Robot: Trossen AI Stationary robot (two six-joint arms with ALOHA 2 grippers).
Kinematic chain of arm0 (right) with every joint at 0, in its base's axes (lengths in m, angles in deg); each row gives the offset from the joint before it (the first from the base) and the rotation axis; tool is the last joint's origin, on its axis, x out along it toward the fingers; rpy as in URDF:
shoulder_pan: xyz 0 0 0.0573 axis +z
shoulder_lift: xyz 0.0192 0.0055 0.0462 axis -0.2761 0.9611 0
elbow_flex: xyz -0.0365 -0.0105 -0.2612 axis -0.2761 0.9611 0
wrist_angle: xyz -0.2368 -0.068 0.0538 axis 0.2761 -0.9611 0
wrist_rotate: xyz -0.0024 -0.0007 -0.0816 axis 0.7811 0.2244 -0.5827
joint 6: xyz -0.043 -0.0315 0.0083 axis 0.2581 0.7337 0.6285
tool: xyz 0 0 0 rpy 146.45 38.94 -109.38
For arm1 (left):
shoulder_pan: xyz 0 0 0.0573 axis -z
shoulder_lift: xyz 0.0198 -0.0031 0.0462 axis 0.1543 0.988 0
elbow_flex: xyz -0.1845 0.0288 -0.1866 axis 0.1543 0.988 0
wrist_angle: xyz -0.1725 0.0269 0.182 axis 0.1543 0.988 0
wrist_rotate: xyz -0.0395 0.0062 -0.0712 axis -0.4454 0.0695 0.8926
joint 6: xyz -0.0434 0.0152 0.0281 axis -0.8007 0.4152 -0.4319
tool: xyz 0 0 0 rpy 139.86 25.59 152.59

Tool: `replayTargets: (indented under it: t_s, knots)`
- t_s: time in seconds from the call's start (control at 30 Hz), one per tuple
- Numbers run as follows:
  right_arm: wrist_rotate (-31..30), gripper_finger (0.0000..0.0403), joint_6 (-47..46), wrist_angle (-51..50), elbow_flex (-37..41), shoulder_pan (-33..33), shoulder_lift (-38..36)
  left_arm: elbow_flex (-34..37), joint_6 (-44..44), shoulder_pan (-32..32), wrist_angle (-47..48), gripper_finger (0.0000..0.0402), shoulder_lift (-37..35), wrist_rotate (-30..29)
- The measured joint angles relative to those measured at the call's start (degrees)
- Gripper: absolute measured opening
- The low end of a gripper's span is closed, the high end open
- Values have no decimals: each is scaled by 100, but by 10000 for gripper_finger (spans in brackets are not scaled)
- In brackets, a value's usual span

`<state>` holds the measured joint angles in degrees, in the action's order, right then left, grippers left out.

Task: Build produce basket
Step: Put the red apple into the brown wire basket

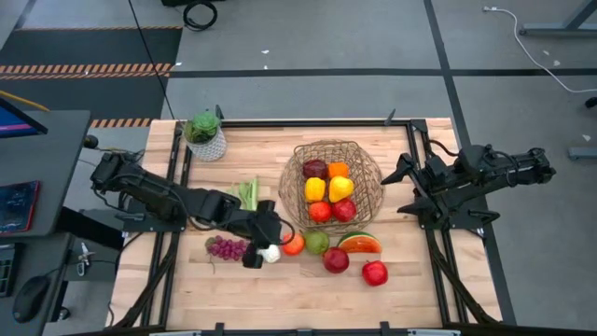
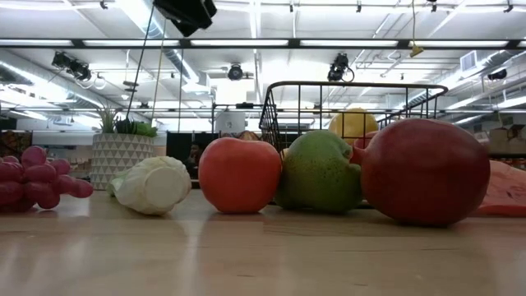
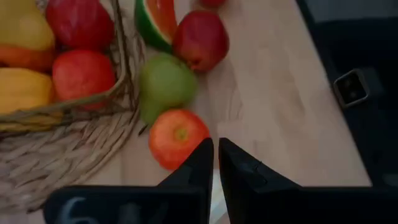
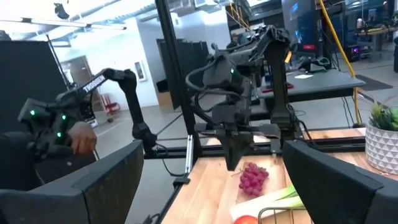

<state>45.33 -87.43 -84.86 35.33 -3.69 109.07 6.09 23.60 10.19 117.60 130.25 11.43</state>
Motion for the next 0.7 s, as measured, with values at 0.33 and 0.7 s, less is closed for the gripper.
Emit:
replayTargets:
  t_s: [0.33, 0.7]
  knots:
    - [-42, 387, 52, -108, -2, 0, 85, 0, -485, 309, 53, 86, 371, -527]
    - [-780, 387, 359, -165, -1, -2, 857, 2, -1389, 456, 282, 283, 773, -992]
